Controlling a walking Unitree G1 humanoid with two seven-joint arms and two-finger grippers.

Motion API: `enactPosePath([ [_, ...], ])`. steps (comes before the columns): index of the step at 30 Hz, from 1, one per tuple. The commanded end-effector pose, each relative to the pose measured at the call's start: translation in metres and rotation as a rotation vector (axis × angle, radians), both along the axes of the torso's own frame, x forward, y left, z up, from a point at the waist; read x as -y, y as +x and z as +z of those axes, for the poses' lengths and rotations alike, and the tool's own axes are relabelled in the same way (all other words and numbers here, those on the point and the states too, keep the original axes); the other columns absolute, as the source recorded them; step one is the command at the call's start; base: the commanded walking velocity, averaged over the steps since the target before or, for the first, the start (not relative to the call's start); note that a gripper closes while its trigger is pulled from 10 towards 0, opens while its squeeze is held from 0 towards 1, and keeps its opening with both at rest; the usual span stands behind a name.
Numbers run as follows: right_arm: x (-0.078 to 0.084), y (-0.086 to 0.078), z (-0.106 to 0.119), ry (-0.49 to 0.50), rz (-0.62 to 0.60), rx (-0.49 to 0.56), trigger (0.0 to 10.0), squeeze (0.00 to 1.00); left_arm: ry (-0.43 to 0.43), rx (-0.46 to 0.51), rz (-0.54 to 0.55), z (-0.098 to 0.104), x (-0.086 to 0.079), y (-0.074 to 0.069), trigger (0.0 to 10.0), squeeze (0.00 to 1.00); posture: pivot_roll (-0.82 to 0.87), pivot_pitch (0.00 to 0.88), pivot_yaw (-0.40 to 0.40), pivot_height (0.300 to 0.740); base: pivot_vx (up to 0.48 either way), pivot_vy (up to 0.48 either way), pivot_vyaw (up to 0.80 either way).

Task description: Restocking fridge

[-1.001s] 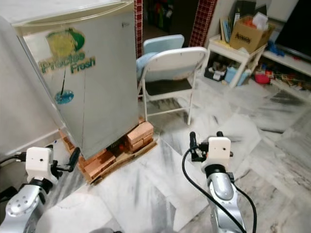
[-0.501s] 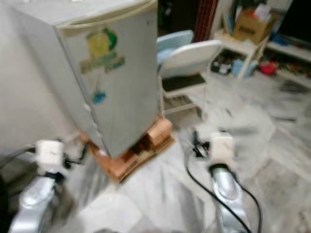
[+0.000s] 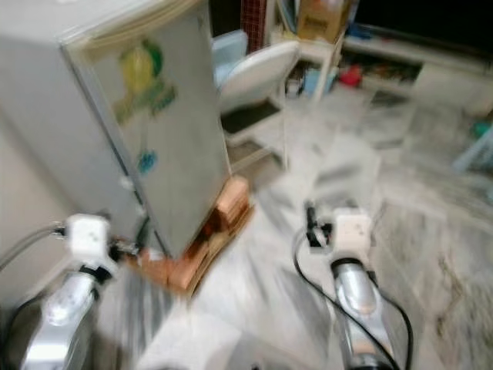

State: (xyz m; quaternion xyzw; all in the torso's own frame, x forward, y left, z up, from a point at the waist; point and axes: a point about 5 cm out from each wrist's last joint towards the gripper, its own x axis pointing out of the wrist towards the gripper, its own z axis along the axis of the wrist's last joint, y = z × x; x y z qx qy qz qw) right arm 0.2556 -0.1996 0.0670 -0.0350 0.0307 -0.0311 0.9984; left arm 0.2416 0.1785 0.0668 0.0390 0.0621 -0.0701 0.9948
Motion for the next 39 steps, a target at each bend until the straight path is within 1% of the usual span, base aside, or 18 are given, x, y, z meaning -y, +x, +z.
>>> enactPosePath([
  [1, -0.006, 0.004, 0.005, 0.002, 0.015, 0.020, 10.0, 0.00, 0.025, 0.012, 0.016, 0.003, -0.008, 0.001, 10.0, 0.00, 0.00, 0.000, -0.013, 0.740, 0.000, 0.431, -0.80],
  [8, -0.006, 0.005, 0.005, -0.003, 0.019, 0.023, 10.0, 0.00, 0.022, 0.021, -0.002, 0.003, -0.004, 0.003, 10.0, 0.00, 0.00, 0.000, -0.015, 0.740, 0.042, 0.423, -0.78],
  [12, -0.005, 0.005, 0.005, -0.005, 0.020, 0.022, 10.0, 0.00, 0.012, 0.026, -0.011, 0.003, -0.001, 0.003, 10.0, 0.00, 0.00, 0.000, -0.016, 0.740, 0.068, 0.061, -0.49],
  [20, -0.006, 0.005, 0.004, -0.008, 0.022, 0.016, 10.0, 0.00, -0.017, 0.039, -0.040, 0.004, 0.004, 0.000, 10.0, 0.00, 0.00, 0.000, -0.019, 0.740, 0.000, 0.000, 0.00],
  [25, -0.007, 0.004, 0.003, -0.010, 0.026, 0.013, 10.0, 0.00, -0.028, 0.041, -0.046, 0.004, 0.005, 0.000, 10.0, 0.00, 0.00, 0.000, -0.020, 0.740, 0.205, 0.000, -0.43],
  [27, -0.007, 0.004, 0.003, -0.010, 0.026, 0.013, 10.0, 0.00, -0.027, 0.042, -0.048, 0.004, 0.005, 0.001, 10.0, 0.00, 0.00, 0.000, -0.019, 0.740, 0.300, 0.277, -0.40],
  [39, -0.007, 0.005, 0.003, -0.016, 0.017, 0.013, 10.0, 0.00, -0.030, 0.048, -0.053, 0.006, 0.006, 0.004, 10.0, 0.00, 0.00, 0.000, -0.014, 0.740, 0.304, 0.339, 0.00],
])
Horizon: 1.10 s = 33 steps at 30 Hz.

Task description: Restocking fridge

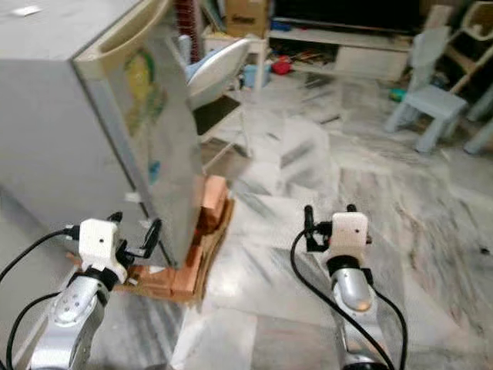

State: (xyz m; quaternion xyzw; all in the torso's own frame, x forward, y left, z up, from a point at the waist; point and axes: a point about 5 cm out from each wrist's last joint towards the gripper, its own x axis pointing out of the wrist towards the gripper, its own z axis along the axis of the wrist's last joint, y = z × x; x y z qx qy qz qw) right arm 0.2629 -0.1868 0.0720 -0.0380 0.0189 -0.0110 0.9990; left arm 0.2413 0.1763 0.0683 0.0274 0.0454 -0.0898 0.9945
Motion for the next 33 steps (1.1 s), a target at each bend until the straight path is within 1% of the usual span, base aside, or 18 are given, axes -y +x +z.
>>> enactPosePath([
  [1, 0.0058, -0.0018, -0.0017, -0.010, -0.024, -0.008, 10.0, 0.00, -0.003, 0.019, -0.014, 0.0046, 0.0034, 0.0043, 10.0, 0.00, 0.00, 0.000, -0.014, 0.740, 0.285, 0.386, 0.00],
  [3, 0.0055, -0.0016, -0.0017, -0.011, -0.024, -0.008, 10.0, 0.00, -0.002, 0.020, -0.016, 0.0047, 0.0034, 0.0045, 10.0, 0.00, 0.00, 0.000, -0.013, 0.740, 0.274, 0.396, 0.00],
  [12, 0.0037, 0.0000, -0.0019, -0.008, -0.024, -0.008, 10.0, 0.00, -0.005, 0.014, -0.032, 0.0045, 0.0058, 0.0044, 10.0, 0.00, 0.00, 0.000, -0.011, 0.740, 0.000, 0.000, 0.00],
  [23, 0.0018, -0.0001, -0.0039, -0.008, -0.025, -0.017, 10.0, 0.00, -0.012, 0.004, -0.066, 0.0023, 0.0108, 0.0022, 10.0, 0.00, 0.00, 0.000, -0.008, 0.740, 0.000, 0.000, -0.78],
  [27, 0.0019, 0.0000, -0.0037, -0.008, -0.024, -0.014, 10.0, 0.00, -0.017, 0.019, -0.076, 0.0049, 0.0122, 0.0033, 10.0, 0.00, 0.00, 0.000, -0.008, 0.740, 0.000, 0.000, -0.74],
  [30, 0.0018, 0.0001, -0.0035, -0.009, -0.025, -0.013, 10.0, 0.00, -0.021, 0.022, -0.085, 0.0053, 0.0126, 0.0032, 10.0, 0.00, 0.00, 0.000, -0.008, 0.740, 0.000, 0.000, -0.14],
  [33, 0.0017, 0.0004, -0.0035, -0.010, -0.024, -0.013, 10.0, 0.00, -0.021, 0.023, -0.088, 0.0056, 0.0128, 0.0029, 10.0, 0.00, 0.00, 0.000, -0.008, 0.740, 0.279, 0.000, 0.00],
])
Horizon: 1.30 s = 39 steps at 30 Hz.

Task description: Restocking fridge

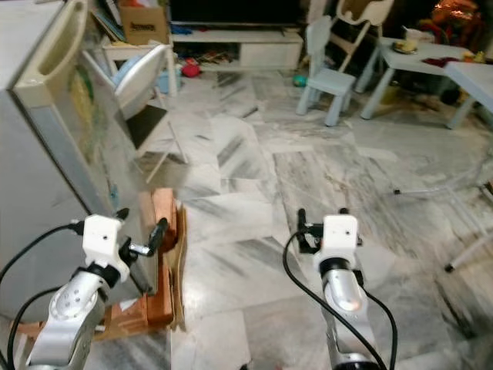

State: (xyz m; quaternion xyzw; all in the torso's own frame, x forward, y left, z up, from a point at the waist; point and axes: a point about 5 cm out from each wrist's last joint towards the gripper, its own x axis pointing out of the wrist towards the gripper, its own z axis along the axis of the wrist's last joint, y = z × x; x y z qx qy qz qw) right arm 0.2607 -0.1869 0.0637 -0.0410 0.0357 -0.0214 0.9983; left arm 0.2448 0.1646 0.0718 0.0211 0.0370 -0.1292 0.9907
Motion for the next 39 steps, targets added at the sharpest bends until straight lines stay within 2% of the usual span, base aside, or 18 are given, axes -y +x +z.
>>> enactPosePath([
  [1, 0.002, 0.003, 0.005, -0.005, -0.001, 0.020, 10.0, 0.00, -0.005, 0.010, -0.011, 0.002, 0.001, -0.001, 10.0, 0.00, 0.00, 0.000, -0.008, 0.740, 0.337, 0.000, 0.00],
  [23, 0.000, 0.004, 0.003, -0.013, 0.008, 0.011, 10.0, 0.00, -0.009, -0.006, -0.027, -0.001, 0.002, -0.006, 10.0, 0.00, 0.00, 0.000, -0.010, 0.740, 0.404, 0.000, 0.00],
  [37, -0.002, 0.004, 0.001, -0.019, 0.023, 0.003, 10.0, 0.00, -0.003, -0.078, -0.013, -0.015, -0.005, -0.019, 10.0, 0.00, 0.01, 0.000, -0.017, 0.740, 0.000, 0.000, 0.00],
  [39, -0.002, 0.004, 0.000, -0.021, 0.026, 0.001, 10.0, 0.00, -0.020, -0.112, 0.025, -0.020, -0.014, -0.022, 10.0, 0.00, 0.01, 0.000, -0.019, 0.740, 0.000, 0.000, 0.00],
])
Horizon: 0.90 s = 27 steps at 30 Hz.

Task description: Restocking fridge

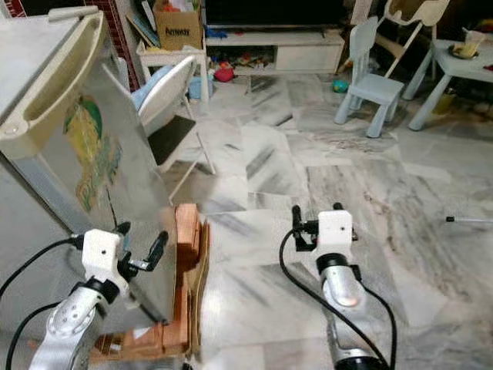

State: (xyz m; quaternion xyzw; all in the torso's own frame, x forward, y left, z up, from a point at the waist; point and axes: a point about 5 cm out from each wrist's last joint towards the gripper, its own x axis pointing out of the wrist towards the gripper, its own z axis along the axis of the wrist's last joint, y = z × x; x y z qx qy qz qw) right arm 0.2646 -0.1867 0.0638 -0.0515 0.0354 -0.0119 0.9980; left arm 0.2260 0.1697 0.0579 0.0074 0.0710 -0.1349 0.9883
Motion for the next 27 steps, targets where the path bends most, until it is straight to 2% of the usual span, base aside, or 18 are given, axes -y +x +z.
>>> enactPosePath([
  [1, -0.001, 0.000, 0.000, -0.004, 0.008, 0.000, 10.0, 0.00, 0.000, -0.069, 0.053, -0.012, -0.016, -0.008, 10.0, 0.00, 0.01, 0.000, -0.020, 0.740, 0.000, 0.000, 0.00],
  [6, -0.001, -0.001, -0.001, -0.008, 0.011, -0.006, 10.0, 0.00, 0.030, -0.111, 0.065, -0.020, -0.027, -0.019, 10.0, 0.00, 0.01, 0.000, -0.022, 0.740, 0.000, 0.000, 0.00],
  [10, -0.001, 0.001, -0.002, -0.010, 0.017, -0.010, 10.0, 0.00, 0.067, -0.122, 0.131, -0.023, -0.040, -0.020, 10.0, 0.00, 0.02, 0.000, -0.027, 0.740, 0.000, 0.000, 0.00],
  [13, -0.003, 0.003, -0.002, -0.010, 0.024, -0.011, 10.0, 0.00, 0.079, -0.109, 0.187, -0.021, -0.046, -0.015, 10.0, 0.00, 0.02, 0.000, -0.031, 0.740, 0.000, 0.000, 0.00],
  [26, -0.001, -0.001, -0.008, -0.024, 0.030, -0.038, 10.0, 0.00, 0.075, -0.028, 0.153, -0.002, -0.047, 0.015, 10.0, 0.00, 0.02, 0.000, -0.031, 0.740, 0.000, 0.000, 0.00],
  [27, 0.000, -0.003, -0.011, -0.029, 0.027, -0.051, 10.0, 0.00, 0.075, -0.009, 0.147, 0.001, -0.045, 0.021, 10.0, 0.00, 0.02, 0.000, -0.031, 0.740, 0.000, 0.000, 0.00],
])
